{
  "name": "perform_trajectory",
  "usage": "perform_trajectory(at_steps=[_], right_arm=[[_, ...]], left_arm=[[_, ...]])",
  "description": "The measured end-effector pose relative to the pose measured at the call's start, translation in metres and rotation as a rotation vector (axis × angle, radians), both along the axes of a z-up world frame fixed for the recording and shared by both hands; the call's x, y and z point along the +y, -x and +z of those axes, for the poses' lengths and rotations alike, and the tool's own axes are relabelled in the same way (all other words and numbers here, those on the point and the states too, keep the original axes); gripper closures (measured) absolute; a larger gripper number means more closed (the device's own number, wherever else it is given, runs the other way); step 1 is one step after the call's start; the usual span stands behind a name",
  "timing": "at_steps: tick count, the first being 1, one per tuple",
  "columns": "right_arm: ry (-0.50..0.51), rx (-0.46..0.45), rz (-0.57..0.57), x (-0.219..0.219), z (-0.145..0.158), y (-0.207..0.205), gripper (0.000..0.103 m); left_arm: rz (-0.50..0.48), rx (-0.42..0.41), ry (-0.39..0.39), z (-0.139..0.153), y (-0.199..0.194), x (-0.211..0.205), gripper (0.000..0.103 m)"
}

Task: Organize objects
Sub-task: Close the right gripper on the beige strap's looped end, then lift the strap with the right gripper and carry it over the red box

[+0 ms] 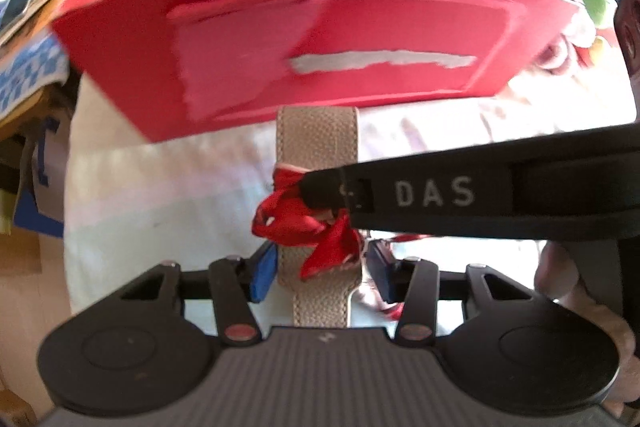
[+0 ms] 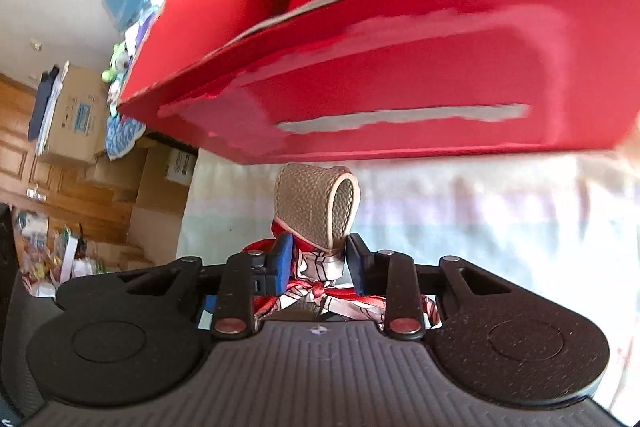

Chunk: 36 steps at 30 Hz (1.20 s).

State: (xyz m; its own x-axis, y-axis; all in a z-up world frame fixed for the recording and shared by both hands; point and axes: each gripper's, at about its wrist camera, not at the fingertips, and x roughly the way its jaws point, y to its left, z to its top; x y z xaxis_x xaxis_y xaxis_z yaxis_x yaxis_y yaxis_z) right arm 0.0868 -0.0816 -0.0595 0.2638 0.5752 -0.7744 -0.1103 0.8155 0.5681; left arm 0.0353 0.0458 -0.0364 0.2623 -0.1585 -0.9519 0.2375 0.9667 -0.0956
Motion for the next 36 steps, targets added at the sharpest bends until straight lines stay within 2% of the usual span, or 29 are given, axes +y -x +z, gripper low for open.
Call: perform_trajectory(at_steps=[13,24,32,36], right_arm=[[-0.038,-0.046,-0.117,-0.081,0.022,0.031,0.072],[-0.044,-0.137,-0.192,-0.140,0.050,0.054,0.072],[-0.082,-0.187,-0.219,-0.162,0.069,0.056,0.072],[-0.088,-0.252,-0.214,-0.168,0.090,0.053,0.072]], left_arm=[[-0.127,-0.055,0.006,0.030,0.026,-0.095,0.059],[-0.220,-0.153,0.006,0.058,0.036,-0.163,0.059],[-0.227,-0.217,0.004,0.080,0.032,-0.189,0.058],[-0.213,-0.267,0.014,0.102,0.026,-0.190,0.058]])
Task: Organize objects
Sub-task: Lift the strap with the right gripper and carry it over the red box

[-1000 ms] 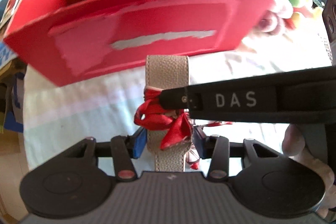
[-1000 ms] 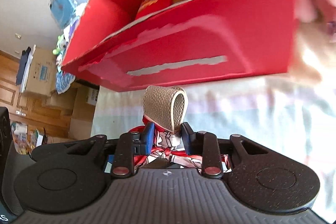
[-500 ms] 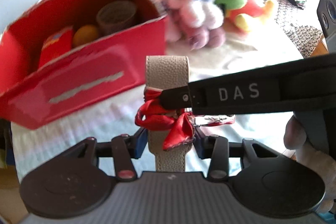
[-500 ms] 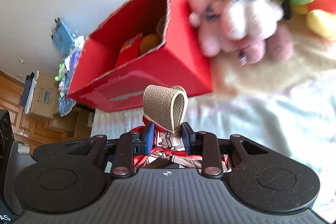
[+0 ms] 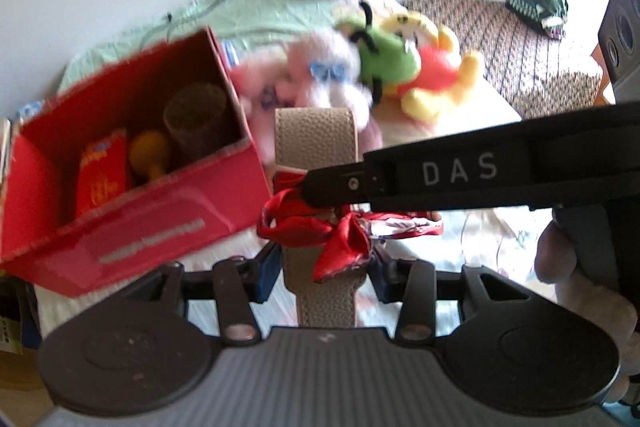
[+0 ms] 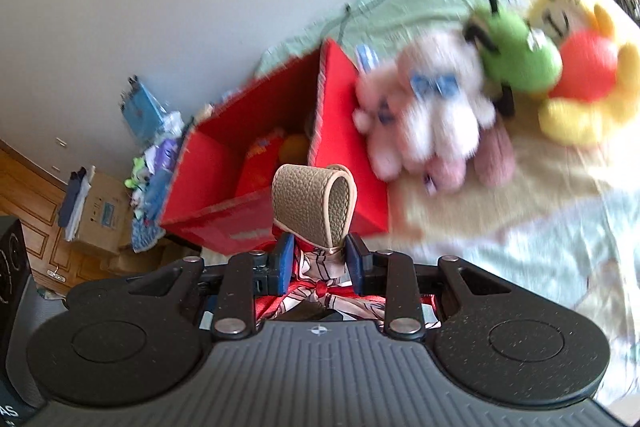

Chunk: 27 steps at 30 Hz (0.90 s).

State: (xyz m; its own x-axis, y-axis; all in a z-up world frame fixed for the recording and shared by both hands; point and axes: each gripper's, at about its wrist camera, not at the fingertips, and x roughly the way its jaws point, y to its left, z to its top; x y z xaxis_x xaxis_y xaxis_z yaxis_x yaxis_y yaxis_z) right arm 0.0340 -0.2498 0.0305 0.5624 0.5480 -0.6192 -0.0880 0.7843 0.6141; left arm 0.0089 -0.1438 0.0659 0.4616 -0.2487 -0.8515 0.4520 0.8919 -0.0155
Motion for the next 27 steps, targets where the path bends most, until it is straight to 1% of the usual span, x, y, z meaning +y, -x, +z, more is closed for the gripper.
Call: perform_trajectory(at_steps=[7,9,11,16,20,27], right_arm=[[-0.001,-0.105,-0.001,0.012,0.035,-0.022,0.072],[-0.008,-0.112,-0.003,0.021,0.043,-0.032,0.072],[0.001,-0.143,0.008,0.032,0.053,-0.039,0.073],[0.032,-0.205,0.031,0.064,0.072,-0.063,0.073],[0.038,-0.236,0.045,0.089,0.079,-0.085,0.073],[0.007,-0.253,0.067,0.126,0.076,-0.122,0.073]], left_arm=[[0.018,-0.103,0.023,0.039,-0.021,0.016,0.058],[0.025,-0.119,0.026,0.047,-0.029,0.025,0.058],[0.032,-0.147,0.038,0.056,-0.036,0.036,0.058],[0.063,-0.184,0.066,0.071,-0.061,0.068,0.058],[0.089,-0.208,0.094,0.076,-0.080,0.096,0.058],[0.108,-0.226,0.092,0.076,-0.113,0.142,0.058]])
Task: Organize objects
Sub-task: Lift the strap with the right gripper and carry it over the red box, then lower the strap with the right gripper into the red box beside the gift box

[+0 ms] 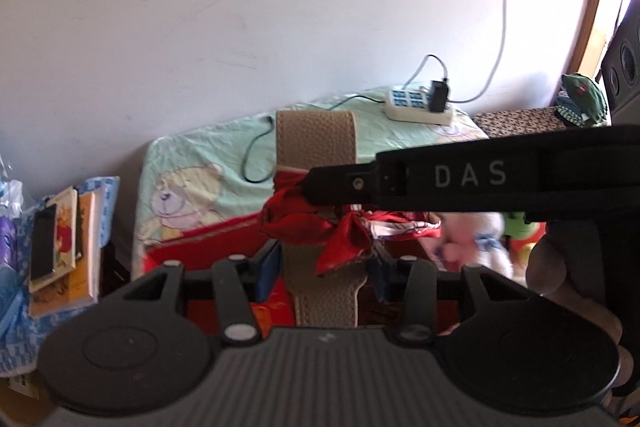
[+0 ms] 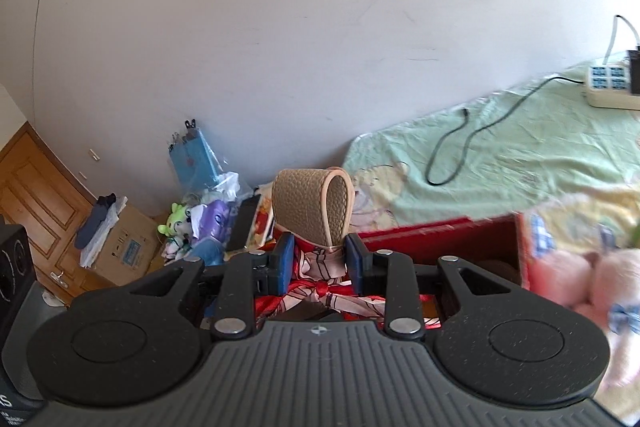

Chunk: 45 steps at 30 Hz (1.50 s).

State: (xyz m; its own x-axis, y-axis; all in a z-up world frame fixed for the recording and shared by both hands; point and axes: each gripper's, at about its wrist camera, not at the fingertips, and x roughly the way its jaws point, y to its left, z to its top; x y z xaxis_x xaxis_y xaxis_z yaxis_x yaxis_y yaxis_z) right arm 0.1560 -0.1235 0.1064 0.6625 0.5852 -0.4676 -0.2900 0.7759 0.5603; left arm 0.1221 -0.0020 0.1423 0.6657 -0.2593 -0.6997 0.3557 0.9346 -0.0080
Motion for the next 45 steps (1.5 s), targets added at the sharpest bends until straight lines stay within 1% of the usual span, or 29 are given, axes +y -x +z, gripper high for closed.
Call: perform_trajectory(at_steps=[2,6,9,11,16,19,21,23,27,30,32,33,35,36,37,39,40,44,45], right_arm=[[-0.002,0.005,0.017,0.010,-0.007,-0.009,0.073],[-0.005,0.052,0.062,0.029,-0.029,-0.027,0.073],[-0.011,0.107,0.099,0.039,-0.049,-0.037,0.073],[-0.035,0.148,0.124,0.044,-0.064,-0.046,0.073],[-0.138,0.295,0.179,0.050,-0.099,-0.073,0.073],[-0.172,0.394,0.212,0.054,-0.117,-0.089,0.073],[-0.185,0.458,0.238,0.058,-0.127,-0.097,0.073],[-0.184,0.502,0.263,0.062,-0.133,-0.102,0.073],[-0.157,0.538,0.309,0.075,-0.142,-0.107,0.073],[-0.165,0.577,0.320,0.084,-0.152,-0.113,0.072],[-0.159,0.589,0.313,0.088,-0.156,-0.114,0.072],[-0.146,0.587,0.310,0.089,-0.157,-0.114,0.072],[-0.097,0.590,0.309,0.095,-0.160,-0.116,0.072],[-0.058,0.586,0.318,0.098,-0.162,-0.115,0.076],[-0.038,0.585,0.334,0.101,-0.163,-0.113,0.077],[-0.030,0.582,0.342,0.101,-0.163,-0.111,0.078],[-0.024,0.587,0.349,0.100,-0.163,-0.111,0.081],[-0.015,0.597,0.371,0.091,-0.159,-0.103,0.083],[-0.012,0.593,0.372,0.090,-0.158,-0.103,0.083]], left_arm=[[0.011,0.019,-0.001,-0.005,-0.009,0.014,0.058],[0.036,0.077,-0.018,-0.028,-0.026,0.034,0.058],[0.059,0.131,-0.040,-0.051,-0.037,0.043,0.058],[0.079,0.156,-0.059,-0.064,-0.043,0.047,0.058],[0.137,0.208,-0.143,-0.091,-0.058,0.045,0.058],[0.158,0.243,-0.175,-0.105,-0.066,0.046,0.058],[0.175,0.268,-0.179,-0.113,-0.070,0.048,0.058],[0.197,0.285,-0.180,-0.120,-0.072,0.050,0.058],[0.249,0.312,-0.192,-0.129,-0.074,0.054,0.058],[0.288,0.329,-0.198,-0.134,-0.077,0.060,0.058],[0.283,0.328,-0.197,-0.134,-0.077,0.059,0.057],[0.281,0.332,-0.194,-0.136,-0.078,0.057,0.054],[0.275,0.325,-0.223,-0.140,-0.078,0.050,0.054],[0.266,0.328,-0.225,-0.142,-0.078,0.047,0.059],[0.272,0.321,-0.236,-0.143,-0.078,0.045,0.059],[0.275,0.319,-0.247,-0.144,-0.079,0.043,0.057],[0.275,0.324,-0.238,-0.144,-0.079,0.043,0.056],[0.250,0.372,-0.176,-0.146,-0.075,0.042,0.056],[0.251,0.373,-0.185,-0.149,-0.074,0.040,0.054]])
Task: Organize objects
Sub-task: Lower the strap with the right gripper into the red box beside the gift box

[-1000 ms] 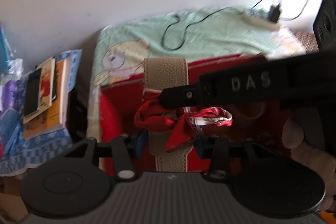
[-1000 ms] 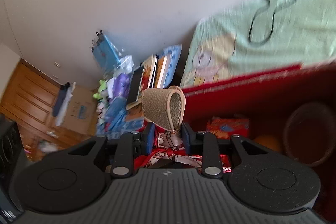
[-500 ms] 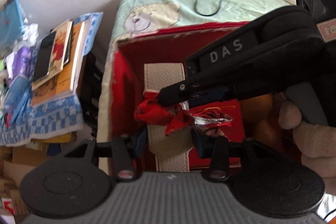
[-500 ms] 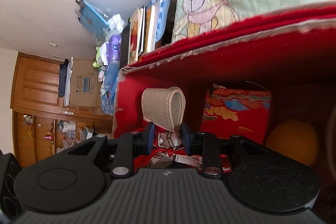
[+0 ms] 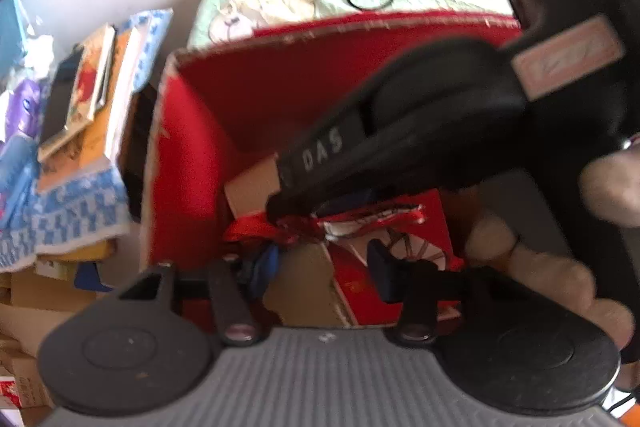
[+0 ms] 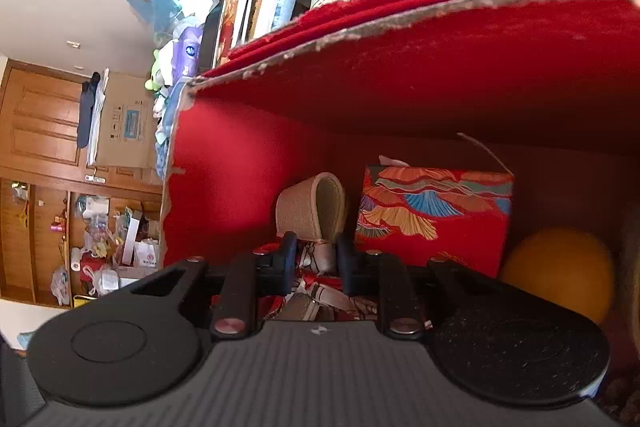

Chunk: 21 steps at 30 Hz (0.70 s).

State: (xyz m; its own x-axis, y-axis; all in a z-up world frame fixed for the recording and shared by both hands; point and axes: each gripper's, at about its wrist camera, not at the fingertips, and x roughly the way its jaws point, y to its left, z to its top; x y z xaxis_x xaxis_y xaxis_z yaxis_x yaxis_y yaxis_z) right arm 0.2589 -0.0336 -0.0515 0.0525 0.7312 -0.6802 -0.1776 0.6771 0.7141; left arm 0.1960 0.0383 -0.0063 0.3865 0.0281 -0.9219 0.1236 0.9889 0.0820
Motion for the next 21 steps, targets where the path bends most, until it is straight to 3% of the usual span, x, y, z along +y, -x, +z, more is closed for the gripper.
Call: perform_trajectory(at_steps=[2,6,11,15,18,21], right_arm=[[-0.009,-0.003,0.002,-0.001,0.000,-0.001,0.082],[-0.064,0.018,0.005,-0.004,-0.007,-0.005,0.078],[-0.039,-0.086,0.048,0.003,0.003,-0.001,0.078],[-0.061,-0.058,0.052,0.000,-0.002,-0.005,0.078],[-0.150,0.030,0.058,-0.001,-0.012,-0.011,0.078],[-0.175,0.022,0.017,-0.008,-0.010,-0.014,0.077]], left_arm=[[-0.004,0.002,-0.033,-0.005,0.001,-0.003,0.054],[0.024,0.025,-0.027,-0.010,-0.001,0.006,0.048],[0.024,0.021,-0.021,-0.012,0.006,0.007,0.047],[0.036,0.014,0.004,-0.012,0.007,0.009,0.045],[0.035,0.037,0.055,-0.012,0.010,0.014,0.042],[0.036,0.034,0.077,-0.011,0.014,0.016,0.042]])
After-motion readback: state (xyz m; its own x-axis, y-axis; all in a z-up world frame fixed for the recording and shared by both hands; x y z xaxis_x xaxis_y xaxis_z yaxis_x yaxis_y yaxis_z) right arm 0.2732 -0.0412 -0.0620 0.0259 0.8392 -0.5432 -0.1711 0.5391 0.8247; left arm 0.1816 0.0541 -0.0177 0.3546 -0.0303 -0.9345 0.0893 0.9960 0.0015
